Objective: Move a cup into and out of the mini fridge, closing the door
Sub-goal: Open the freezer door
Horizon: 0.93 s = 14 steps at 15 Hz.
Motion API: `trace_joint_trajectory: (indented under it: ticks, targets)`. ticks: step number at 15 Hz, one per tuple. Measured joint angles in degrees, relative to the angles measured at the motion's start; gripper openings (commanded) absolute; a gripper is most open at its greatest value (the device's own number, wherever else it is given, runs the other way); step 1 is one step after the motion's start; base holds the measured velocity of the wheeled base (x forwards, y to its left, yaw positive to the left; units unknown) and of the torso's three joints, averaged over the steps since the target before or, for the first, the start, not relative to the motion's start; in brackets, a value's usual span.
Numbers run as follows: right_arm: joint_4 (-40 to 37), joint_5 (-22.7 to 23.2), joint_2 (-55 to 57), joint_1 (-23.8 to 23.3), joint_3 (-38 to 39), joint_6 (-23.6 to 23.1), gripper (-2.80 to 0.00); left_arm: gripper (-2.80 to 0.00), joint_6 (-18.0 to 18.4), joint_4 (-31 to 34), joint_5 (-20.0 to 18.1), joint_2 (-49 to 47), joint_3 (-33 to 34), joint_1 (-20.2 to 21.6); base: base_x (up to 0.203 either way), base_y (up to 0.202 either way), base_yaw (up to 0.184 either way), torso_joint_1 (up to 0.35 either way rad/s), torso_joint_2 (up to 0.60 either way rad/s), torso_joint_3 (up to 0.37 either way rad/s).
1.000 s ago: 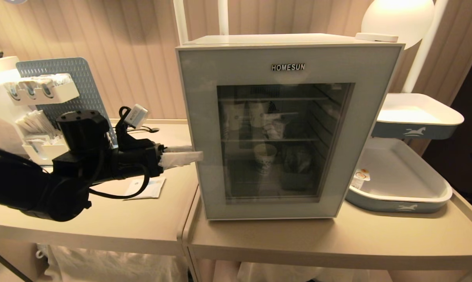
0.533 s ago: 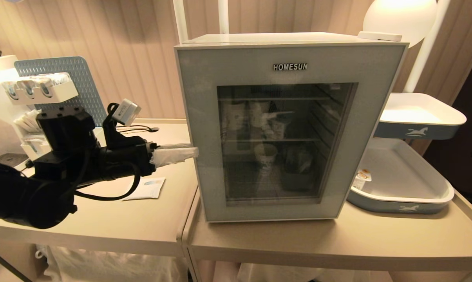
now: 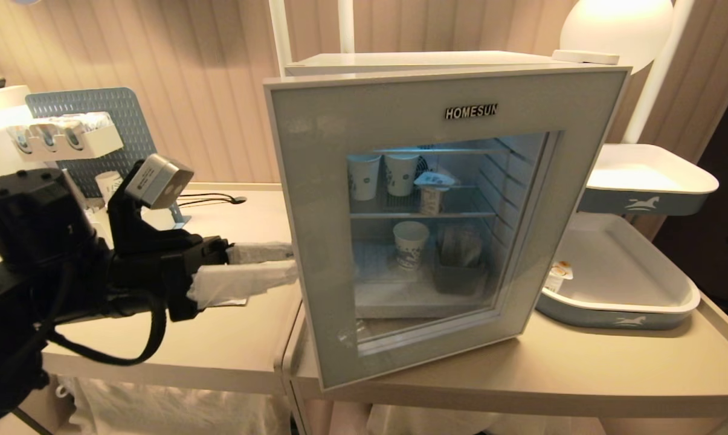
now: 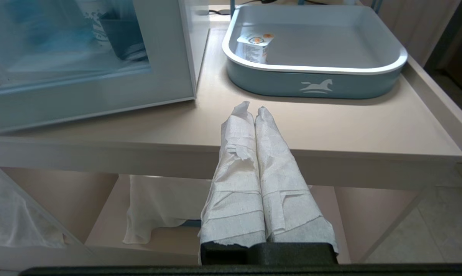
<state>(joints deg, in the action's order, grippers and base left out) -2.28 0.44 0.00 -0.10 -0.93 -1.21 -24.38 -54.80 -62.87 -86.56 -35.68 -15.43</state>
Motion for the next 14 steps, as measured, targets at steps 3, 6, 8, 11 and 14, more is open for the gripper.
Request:
trace_joint_trajectory:
  ticks: [3,6,8,11,14]
  targets:
    - [-0.02,-0.02,0.0,-0.01,-0.06,0.02,-2.8,0.0,0.31,-1.53,1.26,2.14,2.33,3.36,0.0,0.0,0.0,0.0,0.0,0.0]
    - [0.02,-0.04,0.0,-0.01,-0.06,0.02,-2.8,0.0,0.63,-1.32,2.06,-0.38,3.11,8.31,0.0,0.0,0.0,0.0,0.0,0.0]
    - [0.01,0.0,0.0,-0.09,-0.06,0.0,-2.8,0.0,1.1,-1.27,2.26,-2.75,3.26,11.15,0.0,0.0,0.0,0.0,0.0,0.0]
    - [0.02,-0.02,0.0,-0.04,-0.05,0.0,-2.8,0.0,2.14,-1.01,2.23,-6.33,2.73,13.33,0.0,0.0,0.0,0.0,0.0,0.0]
    - [0.0,-0.02,0.0,-0.04,-0.04,0.02,-2.8,0.0,2.12,0.89,5.21,-10.01,-0.67,14.03,0.0,0.0,0.0,0.0,0.0,0.0]
